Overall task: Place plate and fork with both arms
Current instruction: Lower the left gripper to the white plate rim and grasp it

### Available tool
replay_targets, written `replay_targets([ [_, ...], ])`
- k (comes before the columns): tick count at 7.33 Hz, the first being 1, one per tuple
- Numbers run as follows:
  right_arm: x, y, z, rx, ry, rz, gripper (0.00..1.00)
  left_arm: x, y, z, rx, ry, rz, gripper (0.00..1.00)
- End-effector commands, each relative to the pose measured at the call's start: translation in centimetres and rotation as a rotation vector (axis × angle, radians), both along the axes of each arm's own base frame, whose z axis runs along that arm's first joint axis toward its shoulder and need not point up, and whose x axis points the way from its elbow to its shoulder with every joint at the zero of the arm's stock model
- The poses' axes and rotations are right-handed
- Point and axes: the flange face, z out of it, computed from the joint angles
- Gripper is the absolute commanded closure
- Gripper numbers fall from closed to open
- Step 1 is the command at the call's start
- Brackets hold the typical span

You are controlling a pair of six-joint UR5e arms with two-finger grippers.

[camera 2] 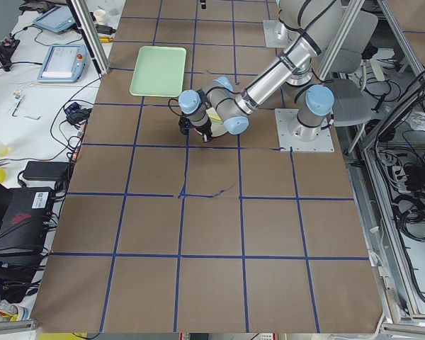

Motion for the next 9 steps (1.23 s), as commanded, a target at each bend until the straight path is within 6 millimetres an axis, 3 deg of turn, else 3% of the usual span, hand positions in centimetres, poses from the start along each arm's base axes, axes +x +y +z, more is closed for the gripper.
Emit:
replay_targets([
  [1,0.0,0.0,0.0,-0.001,0.000,0.000,0.00,0.2,-0.3,0.8,-0.022,-0.005,-0.013,1.00],
  [4,0.0,-0.1,-0.2,0.002,0.002,0.000,0.00,1.5,-1.4,3.5,-0.048,0.013,-0.029,1.00],
  [6,-0.1,-0.1,-0.2,0.003,0.008,0.001,0.00,4.2,-1.1,4.7,-0.057,0.128,0.074,1.00],
  [8,-0.1,-0.1,-0.2,0.001,0.009,0.004,0.00,4.3,-2.5,6.9,-0.068,0.178,0.092,1.00],
  [9,-0.2,-0.2,-0.1,0.000,0.010,0.007,0.00,3.3,-4.7,8.5,-0.102,0.173,0.066,1.00],
])
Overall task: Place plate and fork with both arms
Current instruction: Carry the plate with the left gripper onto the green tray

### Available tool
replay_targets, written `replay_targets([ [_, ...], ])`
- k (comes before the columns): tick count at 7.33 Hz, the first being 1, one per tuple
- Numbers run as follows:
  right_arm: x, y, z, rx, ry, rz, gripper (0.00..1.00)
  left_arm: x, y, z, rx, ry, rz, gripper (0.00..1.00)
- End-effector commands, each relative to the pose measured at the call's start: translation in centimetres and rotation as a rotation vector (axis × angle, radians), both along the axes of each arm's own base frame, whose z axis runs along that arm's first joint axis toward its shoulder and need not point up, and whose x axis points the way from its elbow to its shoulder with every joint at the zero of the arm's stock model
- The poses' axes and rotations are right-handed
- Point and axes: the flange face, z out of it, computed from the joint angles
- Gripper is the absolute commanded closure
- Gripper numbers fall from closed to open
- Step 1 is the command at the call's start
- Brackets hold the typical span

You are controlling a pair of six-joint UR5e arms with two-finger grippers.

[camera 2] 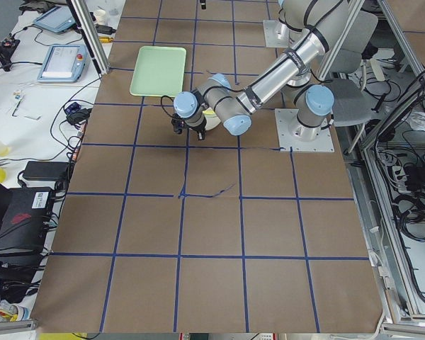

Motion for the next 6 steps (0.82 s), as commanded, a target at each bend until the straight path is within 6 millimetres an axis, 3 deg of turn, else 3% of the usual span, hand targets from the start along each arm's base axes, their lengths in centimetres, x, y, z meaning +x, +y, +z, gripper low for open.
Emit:
replay_targets([
  [1,-0.1,-0.1,0.1,-0.002,0.002,-0.001,0.00,-5.0,-4.7,3.1,-0.076,0.042,-0.066,1.00],
  [4,-0.3,-0.3,-0.1,-0.003,0.003,0.010,0.00,-16.3,-9.5,3.3,-0.119,0.118,-0.074,1.00],
  [6,-0.3,-0.3,-0.1,-0.005,0.002,0.011,0.00,-21.2,-13.4,0.3,-0.165,0.123,-0.046,1.00],
])
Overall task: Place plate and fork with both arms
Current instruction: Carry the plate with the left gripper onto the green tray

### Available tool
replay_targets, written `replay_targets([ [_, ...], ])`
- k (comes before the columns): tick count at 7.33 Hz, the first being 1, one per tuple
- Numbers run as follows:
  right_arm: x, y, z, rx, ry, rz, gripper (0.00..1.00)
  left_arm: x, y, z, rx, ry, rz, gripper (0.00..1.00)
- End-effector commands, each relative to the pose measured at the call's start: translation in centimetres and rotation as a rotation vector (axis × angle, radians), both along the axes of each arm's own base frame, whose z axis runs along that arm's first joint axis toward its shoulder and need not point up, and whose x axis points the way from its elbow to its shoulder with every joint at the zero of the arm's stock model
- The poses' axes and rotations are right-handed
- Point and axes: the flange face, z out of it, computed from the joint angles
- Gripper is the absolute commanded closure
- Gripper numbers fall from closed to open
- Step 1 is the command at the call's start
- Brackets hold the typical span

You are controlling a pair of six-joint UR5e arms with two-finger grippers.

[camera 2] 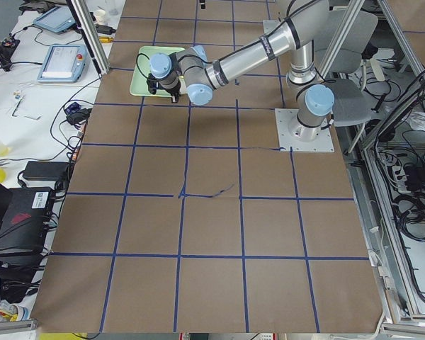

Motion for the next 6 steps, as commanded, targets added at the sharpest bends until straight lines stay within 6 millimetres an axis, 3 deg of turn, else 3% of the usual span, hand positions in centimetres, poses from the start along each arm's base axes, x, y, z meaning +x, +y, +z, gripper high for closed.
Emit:
replay_targets([
  [1,0.0,0.0,0.0,-0.002,0.001,0.001,0.00,-5.9,-4.7,-2.2,-0.008,0.002,0.039,1.00],
  [3,0.0,0.0,0.0,-0.002,0.002,0.001,0.00,-10.0,-8.0,-3.9,0.001,-0.020,0.027,1.00],
  [6,0.0,0.0,-0.1,0.000,0.000,0.000,0.00,-13.5,-9.6,-6.2,0.014,-0.023,0.002,1.00],
])
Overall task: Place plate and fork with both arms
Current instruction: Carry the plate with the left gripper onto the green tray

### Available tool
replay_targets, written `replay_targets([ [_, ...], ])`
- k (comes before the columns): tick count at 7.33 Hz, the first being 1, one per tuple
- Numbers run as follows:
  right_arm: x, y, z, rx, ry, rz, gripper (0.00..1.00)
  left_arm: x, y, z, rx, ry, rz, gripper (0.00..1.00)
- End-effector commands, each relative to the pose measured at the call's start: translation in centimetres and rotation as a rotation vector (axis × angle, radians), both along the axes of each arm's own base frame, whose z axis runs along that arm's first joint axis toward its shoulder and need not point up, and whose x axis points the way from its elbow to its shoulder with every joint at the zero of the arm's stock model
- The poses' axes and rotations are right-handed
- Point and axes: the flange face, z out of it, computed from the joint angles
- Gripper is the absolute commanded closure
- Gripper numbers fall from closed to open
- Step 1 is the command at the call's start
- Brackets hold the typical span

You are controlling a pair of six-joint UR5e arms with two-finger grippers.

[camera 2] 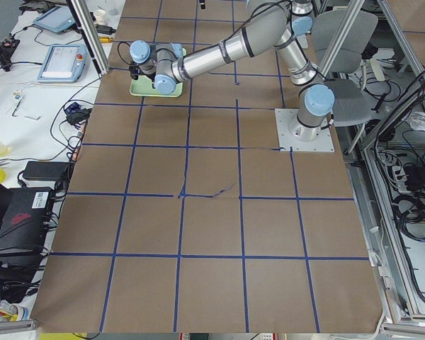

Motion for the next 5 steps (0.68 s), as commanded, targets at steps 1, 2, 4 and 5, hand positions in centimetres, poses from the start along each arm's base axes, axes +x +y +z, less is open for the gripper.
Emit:
replay_targets([
  [1,0.0,0.0,0.0,0.000,0.002,0.000,0.00,-2.3,-0.4,-2.1,0.021,0.000,-0.022,1.00],
  [2,0.0,0.0,0.0,-0.001,-0.001,-0.001,0.00,-3.2,-0.3,-3.1,0.025,-0.002,-0.036,1.00],
  [4,0.0,0.0,0.0,-0.001,0.002,0.000,0.00,-3.6,-0.6,-3.8,0.004,0.000,-0.042,1.00],
  [5,0.0,0.0,0.0,0.001,0.000,-0.002,0.00,-4.0,-0.7,-4.2,-0.011,0.001,-0.048,1.00],
])
